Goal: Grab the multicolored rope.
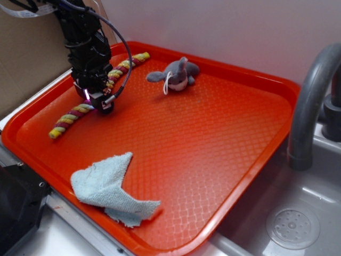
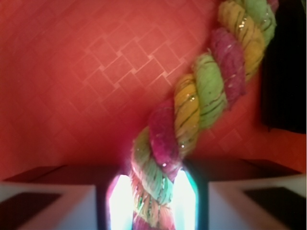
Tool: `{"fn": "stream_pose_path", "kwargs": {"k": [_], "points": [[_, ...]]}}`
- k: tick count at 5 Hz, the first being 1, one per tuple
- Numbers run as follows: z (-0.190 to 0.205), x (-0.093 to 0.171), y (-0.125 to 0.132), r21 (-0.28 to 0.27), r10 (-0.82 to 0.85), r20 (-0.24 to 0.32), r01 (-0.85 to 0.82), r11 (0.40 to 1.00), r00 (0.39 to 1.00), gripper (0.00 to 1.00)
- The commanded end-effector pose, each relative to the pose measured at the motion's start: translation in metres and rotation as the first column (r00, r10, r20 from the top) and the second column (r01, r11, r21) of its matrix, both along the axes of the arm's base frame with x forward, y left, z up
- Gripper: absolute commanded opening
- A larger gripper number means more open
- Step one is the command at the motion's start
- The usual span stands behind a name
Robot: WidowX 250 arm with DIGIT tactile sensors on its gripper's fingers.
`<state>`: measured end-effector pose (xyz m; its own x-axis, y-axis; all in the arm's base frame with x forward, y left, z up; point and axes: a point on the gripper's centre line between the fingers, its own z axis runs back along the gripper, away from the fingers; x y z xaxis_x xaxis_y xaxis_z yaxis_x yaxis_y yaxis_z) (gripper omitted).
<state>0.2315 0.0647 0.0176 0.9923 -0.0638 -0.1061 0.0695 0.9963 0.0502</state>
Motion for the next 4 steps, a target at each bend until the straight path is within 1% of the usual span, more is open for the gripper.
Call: {"fn": "stream_pose_path", "kwargs": {"k": [1,2,3,4], "points": [[0.084,-0.003,-0.017,0.095,0.037,0.149,-0.051,0.994,0.988,0.0],[0.134,-0.016,-0.038,0.03,0.083,0.193,-0.091,0.995,0.978,0.0],[0.175,-0.029,-0.069,-0.028,0.069,0.189,-0.065,0.997,0.979,0.0],[0.206,-0.037,-0.094,-0.081,0.036,0.197,-0.021,0.996,0.98,0.0]]}}
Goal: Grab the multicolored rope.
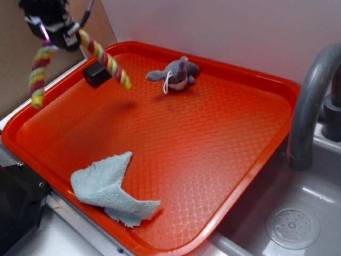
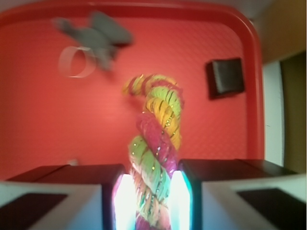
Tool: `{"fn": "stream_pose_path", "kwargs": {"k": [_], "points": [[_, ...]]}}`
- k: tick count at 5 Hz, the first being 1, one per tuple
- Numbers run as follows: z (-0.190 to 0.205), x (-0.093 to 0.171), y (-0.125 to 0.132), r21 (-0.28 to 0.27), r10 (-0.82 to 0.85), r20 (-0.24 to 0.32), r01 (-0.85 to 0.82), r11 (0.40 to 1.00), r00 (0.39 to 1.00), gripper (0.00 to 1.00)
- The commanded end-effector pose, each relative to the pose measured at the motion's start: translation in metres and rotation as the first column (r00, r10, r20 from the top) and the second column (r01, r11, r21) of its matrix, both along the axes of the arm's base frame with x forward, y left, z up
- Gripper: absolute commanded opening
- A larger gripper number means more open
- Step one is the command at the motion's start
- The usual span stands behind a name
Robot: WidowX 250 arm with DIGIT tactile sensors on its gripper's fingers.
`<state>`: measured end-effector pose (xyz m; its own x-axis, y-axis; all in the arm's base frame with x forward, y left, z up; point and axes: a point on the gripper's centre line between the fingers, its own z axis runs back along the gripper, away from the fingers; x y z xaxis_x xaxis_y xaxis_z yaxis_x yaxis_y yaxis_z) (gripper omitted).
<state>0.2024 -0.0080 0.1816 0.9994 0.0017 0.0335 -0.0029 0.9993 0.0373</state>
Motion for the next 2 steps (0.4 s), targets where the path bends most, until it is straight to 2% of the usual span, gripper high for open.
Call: {"fn": "stream_pose_path", "kwargs": {"k": [1,2], "points": [[0.049,-0.006,-0.027,-0.111,-0.056,0.083,0.065,0.992,0.995,0.0],[0.036,0.004,-0.015,-0.11,-0.047,0.031,0.05,0.993,0.998,0.0]]}}
